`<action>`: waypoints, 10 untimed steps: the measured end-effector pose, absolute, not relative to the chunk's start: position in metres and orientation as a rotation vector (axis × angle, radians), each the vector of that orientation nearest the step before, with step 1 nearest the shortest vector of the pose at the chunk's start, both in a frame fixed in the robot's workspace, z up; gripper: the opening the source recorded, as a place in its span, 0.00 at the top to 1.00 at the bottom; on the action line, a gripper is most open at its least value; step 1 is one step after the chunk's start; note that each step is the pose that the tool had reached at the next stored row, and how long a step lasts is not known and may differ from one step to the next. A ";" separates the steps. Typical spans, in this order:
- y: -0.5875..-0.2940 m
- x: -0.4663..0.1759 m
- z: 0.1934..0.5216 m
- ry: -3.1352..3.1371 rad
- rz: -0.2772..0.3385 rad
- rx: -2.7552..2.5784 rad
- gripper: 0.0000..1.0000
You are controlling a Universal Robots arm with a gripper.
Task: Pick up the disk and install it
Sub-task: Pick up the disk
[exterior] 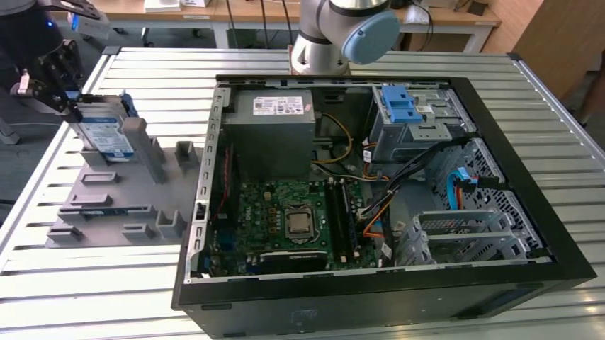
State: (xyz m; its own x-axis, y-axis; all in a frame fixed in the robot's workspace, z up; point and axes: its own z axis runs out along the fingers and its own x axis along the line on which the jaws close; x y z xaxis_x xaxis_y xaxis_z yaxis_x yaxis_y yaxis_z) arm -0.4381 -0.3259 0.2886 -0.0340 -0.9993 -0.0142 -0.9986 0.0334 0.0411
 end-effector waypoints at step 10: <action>-0.326 -0.438 0.288 -2.245 -0.061 2.171 0.56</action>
